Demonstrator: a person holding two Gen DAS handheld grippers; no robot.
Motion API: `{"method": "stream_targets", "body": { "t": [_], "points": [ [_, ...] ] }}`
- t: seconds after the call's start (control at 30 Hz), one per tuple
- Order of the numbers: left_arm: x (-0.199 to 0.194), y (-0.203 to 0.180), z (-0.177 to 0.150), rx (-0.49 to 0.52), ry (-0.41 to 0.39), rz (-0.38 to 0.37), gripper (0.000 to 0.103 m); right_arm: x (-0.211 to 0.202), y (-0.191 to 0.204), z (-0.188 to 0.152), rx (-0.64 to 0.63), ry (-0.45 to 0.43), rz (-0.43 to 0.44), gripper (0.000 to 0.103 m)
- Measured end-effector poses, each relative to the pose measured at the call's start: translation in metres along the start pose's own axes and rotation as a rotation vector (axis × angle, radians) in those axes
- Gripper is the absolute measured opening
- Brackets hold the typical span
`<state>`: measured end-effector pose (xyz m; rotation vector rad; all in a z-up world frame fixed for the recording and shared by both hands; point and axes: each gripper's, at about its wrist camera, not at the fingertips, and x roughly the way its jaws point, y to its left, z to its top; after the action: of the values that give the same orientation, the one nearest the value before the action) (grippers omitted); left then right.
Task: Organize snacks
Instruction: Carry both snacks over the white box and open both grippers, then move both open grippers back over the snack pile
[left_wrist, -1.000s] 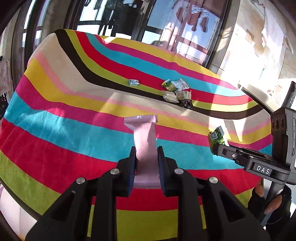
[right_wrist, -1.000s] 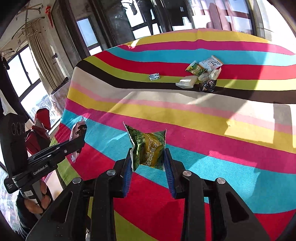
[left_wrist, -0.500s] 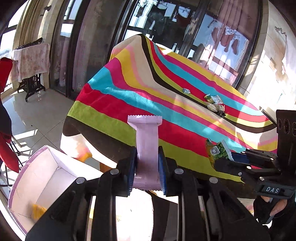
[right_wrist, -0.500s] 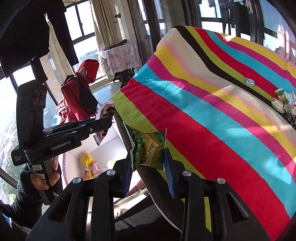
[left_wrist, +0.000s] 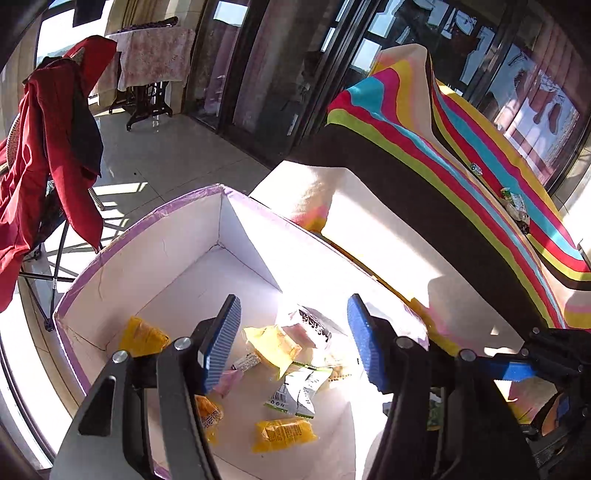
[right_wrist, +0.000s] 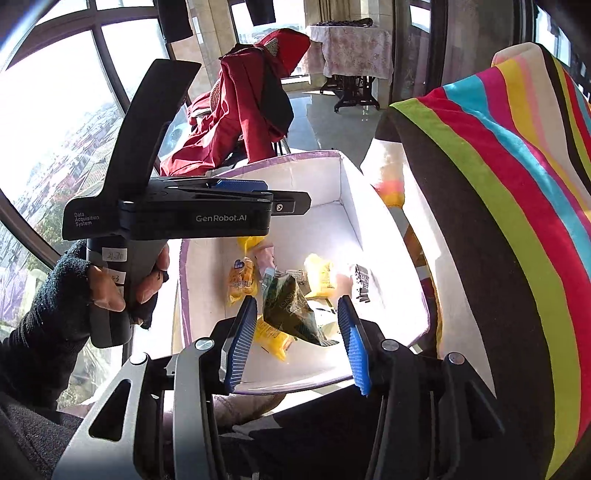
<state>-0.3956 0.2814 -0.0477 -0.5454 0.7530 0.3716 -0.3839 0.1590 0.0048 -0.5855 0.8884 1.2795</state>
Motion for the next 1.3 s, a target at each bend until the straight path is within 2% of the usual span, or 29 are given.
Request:
{"method": "stream_targets", "body": {
  "t": [0.03,0.1,0.2,0.3,0.47,0.53,0.6,0.67,0.77,0.83,0.97,1.1,1.17,1.23,1.3],
  "points": [
    [-0.002,0.005,0.001,-0.035,-0.016,-0.003,0.088,-0.003,-0.002,-0.001,0.007,-0.009,-0.01,0.048],
    [-0.001,0.008,0.008,-0.071,-0.028,-0.003,0.088,-0.013,-0.01,-0.003,0.027,-0.031,-0.031,0.051],
    [0.0,-0.012,0.02,-0.03,-0.06,0.061,0.093,-0.039,-0.029,-0.008,0.086,-0.091,-0.058,0.058],
    [-0.003,-0.046,0.033,0.041,-0.101,0.068,0.099,-0.07,-0.054,-0.015,0.148,-0.169,-0.097,0.064],
    [-0.011,-0.119,0.061,0.177,-0.139,-0.06,0.101,-0.132,-0.1,-0.037,0.286,-0.331,-0.195,0.074],
    [-0.011,-0.157,0.072,0.246,-0.145,-0.105,0.101,-0.153,-0.121,-0.051,0.338,-0.373,-0.255,0.08],
    [0.0,-0.198,0.081,0.318,-0.116,-0.129,0.101,-0.165,-0.145,-0.066,0.399,-0.396,-0.342,0.087],
    [0.02,-0.241,0.087,0.398,-0.064,-0.134,0.101,-0.17,-0.17,-0.082,0.474,-0.386,-0.43,0.087],
    [0.064,-0.304,0.094,0.495,0.003,-0.143,0.101,-0.176,-0.214,-0.106,0.593,-0.362,-0.513,0.087],
    [0.094,-0.34,0.098,0.523,0.061,-0.175,0.101,-0.18,-0.24,-0.121,0.651,-0.346,-0.559,0.087],
    [0.136,-0.387,0.107,0.52,0.073,-0.241,0.101,-0.187,-0.297,-0.14,0.768,-0.331,-0.633,0.087],
    [0.16,-0.405,0.106,0.484,0.067,-0.272,0.101,-0.185,-0.359,-0.139,0.856,-0.303,-0.666,0.087],
    [0.168,-0.403,0.103,0.464,0.09,-0.282,0.101,-0.183,-0.383,-0.134,0.883,-0.291,-0.697,0.086],
    [0.164,-0.396,0.104,0.436,0.071,-0.322,0.101,-0.177,-0.402,-0.126,0.894,-0.267,-0.712,0.086],
    [0.166,-0.392,0.108,0.395,0.069,-0.319,0.101,-0.168,-0.419,-0.117,0.891,-0.244,-0.718,0.086]
  ]
}}
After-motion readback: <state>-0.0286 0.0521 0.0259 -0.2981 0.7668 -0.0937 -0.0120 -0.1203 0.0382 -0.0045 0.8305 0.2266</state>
